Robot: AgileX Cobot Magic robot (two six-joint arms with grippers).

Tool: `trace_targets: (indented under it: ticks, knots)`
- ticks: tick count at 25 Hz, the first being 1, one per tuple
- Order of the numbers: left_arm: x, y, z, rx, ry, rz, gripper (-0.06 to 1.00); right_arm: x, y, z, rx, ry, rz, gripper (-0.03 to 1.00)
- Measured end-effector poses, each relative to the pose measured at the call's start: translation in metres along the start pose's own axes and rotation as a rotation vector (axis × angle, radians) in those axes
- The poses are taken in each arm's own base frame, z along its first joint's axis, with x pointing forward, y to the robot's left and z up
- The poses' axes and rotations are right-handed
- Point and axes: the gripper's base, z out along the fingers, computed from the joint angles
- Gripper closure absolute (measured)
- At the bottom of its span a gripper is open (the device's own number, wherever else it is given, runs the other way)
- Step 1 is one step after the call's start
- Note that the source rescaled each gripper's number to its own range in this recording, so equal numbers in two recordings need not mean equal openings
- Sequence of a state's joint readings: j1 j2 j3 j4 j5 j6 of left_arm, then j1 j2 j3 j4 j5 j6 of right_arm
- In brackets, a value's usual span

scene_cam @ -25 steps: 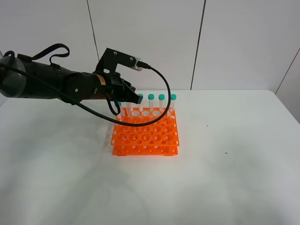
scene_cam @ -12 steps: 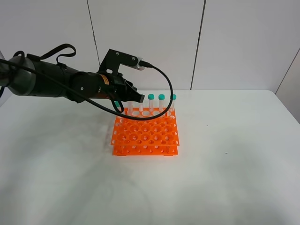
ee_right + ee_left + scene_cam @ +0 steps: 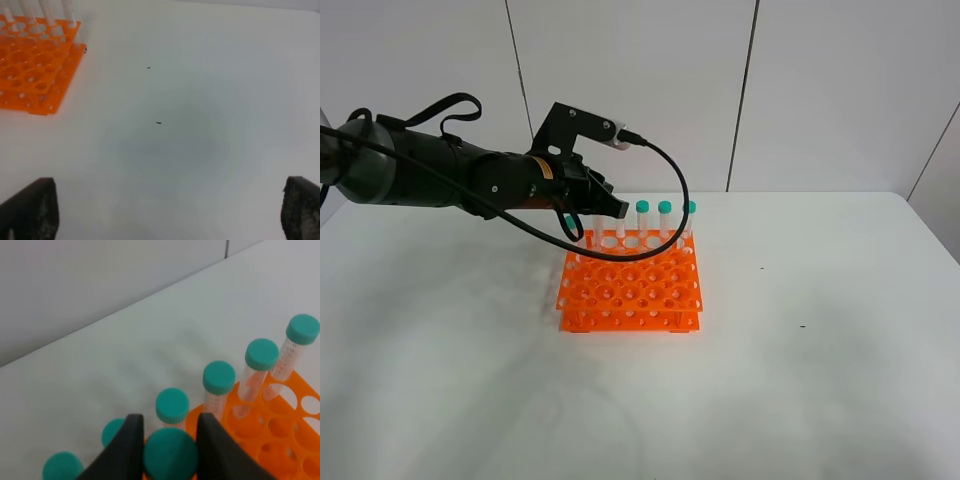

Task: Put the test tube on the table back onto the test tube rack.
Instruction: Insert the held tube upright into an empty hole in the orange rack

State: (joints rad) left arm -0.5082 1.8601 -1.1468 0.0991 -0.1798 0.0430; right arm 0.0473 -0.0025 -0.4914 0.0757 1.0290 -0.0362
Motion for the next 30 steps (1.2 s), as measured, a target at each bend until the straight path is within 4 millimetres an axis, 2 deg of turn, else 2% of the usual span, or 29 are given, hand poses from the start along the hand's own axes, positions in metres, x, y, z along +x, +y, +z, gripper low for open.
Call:
trace_targets:
  ticks: [23,30]
  knots:
    - [0.008,0.003,0.006,-0.005,0.017,-0.001,0.94,0.000,0.000,0.000,0.000,0.000,0.000,-0.01]
    - [0.020,0.002,0.004,-0.003,0.019,-0.002,0.94,0.000,0.000,0.000,-0.001,0.000,0.001,-0.01]
